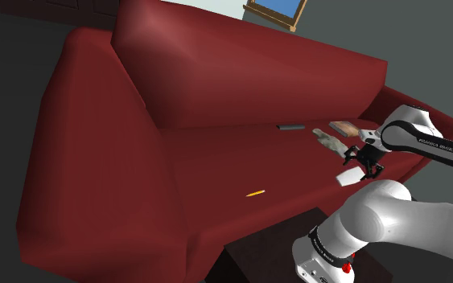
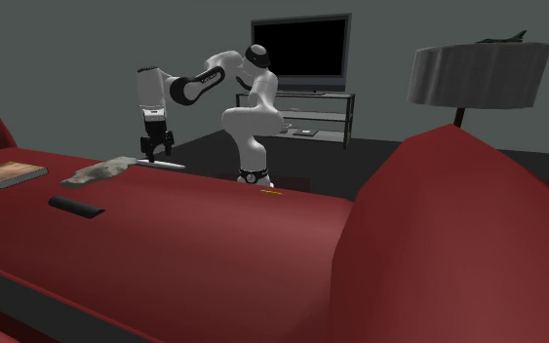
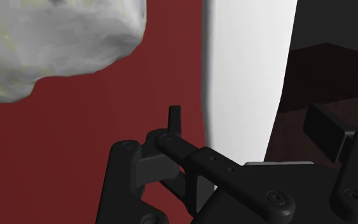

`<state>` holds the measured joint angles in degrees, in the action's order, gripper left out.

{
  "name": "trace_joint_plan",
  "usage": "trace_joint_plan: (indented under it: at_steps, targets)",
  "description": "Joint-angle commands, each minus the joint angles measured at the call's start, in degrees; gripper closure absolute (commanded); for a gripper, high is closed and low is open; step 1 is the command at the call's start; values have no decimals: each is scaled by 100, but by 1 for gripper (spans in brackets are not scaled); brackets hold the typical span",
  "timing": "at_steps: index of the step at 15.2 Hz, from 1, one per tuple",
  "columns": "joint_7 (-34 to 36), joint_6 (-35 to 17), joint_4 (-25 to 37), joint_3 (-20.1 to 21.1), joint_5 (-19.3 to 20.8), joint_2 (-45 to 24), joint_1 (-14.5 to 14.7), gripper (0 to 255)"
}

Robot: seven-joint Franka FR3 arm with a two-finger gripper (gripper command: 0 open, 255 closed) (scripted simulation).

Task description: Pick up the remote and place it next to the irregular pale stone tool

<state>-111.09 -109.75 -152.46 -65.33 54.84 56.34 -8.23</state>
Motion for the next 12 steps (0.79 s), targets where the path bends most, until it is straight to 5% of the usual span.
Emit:
trace_joint_plan:
  at_steps: [1, 5, 12]
  targets:
    - [0, 0, 0, 0, 0, 0, 0, 0]
    - [-139, 673, 351, 717, -550, 205, -97, 0]
    - [-139, 673, 351, 717, -550, 204, -97, 0]
